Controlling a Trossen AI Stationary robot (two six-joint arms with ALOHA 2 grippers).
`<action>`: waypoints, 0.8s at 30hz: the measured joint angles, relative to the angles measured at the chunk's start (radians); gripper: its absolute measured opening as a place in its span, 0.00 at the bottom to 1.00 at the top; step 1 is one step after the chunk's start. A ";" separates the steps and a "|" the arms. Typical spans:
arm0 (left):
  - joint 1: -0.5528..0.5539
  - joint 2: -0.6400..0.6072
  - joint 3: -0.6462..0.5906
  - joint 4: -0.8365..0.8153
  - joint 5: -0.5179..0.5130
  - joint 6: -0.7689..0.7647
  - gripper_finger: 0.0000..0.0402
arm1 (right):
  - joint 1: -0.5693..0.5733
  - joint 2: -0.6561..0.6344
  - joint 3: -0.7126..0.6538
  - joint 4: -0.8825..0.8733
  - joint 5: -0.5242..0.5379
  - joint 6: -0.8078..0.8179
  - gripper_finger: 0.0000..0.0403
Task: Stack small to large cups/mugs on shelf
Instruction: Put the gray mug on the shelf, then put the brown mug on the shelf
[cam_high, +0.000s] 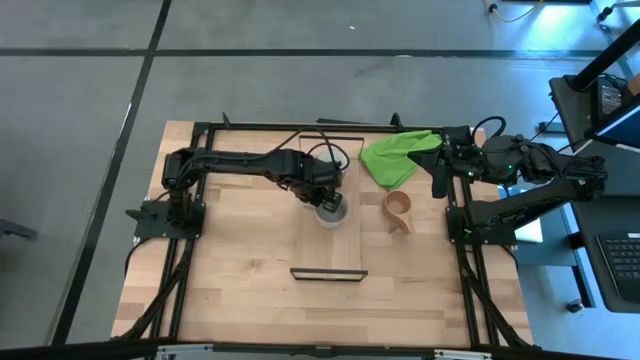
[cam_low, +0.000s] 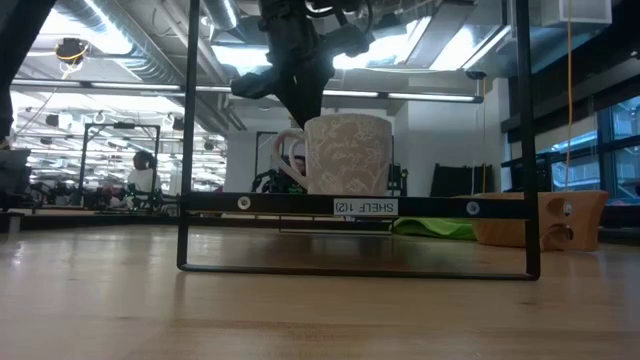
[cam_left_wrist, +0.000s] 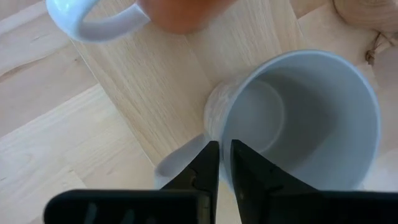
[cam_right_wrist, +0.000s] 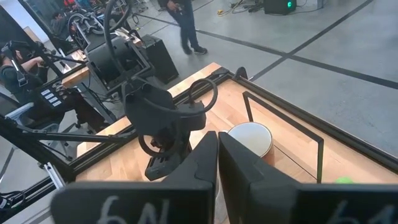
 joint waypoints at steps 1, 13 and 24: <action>-0.001 0.000 0.000 -0.001 -0.002 0.000 0.09 | 0.000 0.000 0.000 0.000 0.000 0.000 0.04; -0.004 -0.042 0.003 0.019 -0.012 0.036 0.09 | 0.000 0.000 0.000 -0.002 -0.006 -0.006 0.04; -0.097 -0.226 0.072 0.146 -0.096 0.408 0.09 | -0.004 0.047 -0.001 -0.242 -0.228 0.195 0.04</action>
